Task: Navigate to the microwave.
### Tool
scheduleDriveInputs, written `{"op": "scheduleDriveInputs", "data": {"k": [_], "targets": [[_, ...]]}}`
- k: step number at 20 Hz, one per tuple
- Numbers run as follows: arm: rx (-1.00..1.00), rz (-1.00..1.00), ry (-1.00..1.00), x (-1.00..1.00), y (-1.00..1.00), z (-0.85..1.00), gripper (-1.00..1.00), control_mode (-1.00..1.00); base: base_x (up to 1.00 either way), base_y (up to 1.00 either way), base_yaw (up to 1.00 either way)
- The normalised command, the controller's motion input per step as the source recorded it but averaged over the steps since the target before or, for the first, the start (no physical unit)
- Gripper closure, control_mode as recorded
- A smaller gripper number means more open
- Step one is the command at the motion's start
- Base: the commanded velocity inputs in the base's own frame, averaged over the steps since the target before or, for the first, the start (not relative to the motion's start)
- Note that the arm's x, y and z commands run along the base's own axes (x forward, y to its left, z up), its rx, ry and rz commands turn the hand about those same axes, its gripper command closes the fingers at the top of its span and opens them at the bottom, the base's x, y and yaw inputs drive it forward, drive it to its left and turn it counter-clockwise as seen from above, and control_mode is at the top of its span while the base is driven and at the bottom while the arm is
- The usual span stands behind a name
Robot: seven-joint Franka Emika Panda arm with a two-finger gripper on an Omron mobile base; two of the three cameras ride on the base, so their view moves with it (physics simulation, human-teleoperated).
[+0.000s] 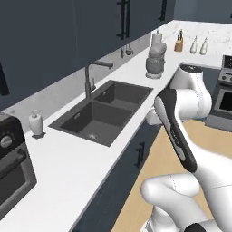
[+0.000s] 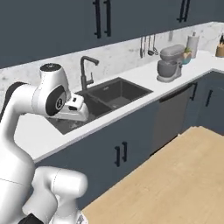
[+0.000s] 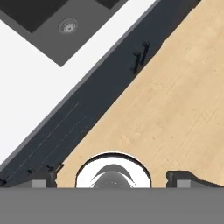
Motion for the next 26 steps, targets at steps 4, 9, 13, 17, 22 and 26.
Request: {"op": "scheduleDriveInputs", "data": {"k": [4,9,13,17,22,26], "targets": [[0.0,0.0,0.0,0.0,0.0,0.0,-1.0,1.0,0.0,-0.36,-0.67],[0.0,0.0,0.0,0.0,0.0,0.0,-1.0,1.0,0.25,-0.35,-0.61],[0.0,0.0,0.0,0.0,0.0,0.0,-1.0,1.0,0.85,-0.36,-0.44],[0.0,0.0,0.0,0.0,0.0,0.0,-1.0,1.0,1.0,-0.41,-0.33],[0.0,0.0,0.0,0.0,0.0,0.0,-1.0,1.0,1.0,-0.46,-0.22],[0.0,0.0,0.0,0.0,0.0,0.0,-1.0,1.0,1.0,-0.78,-0.07]]}}
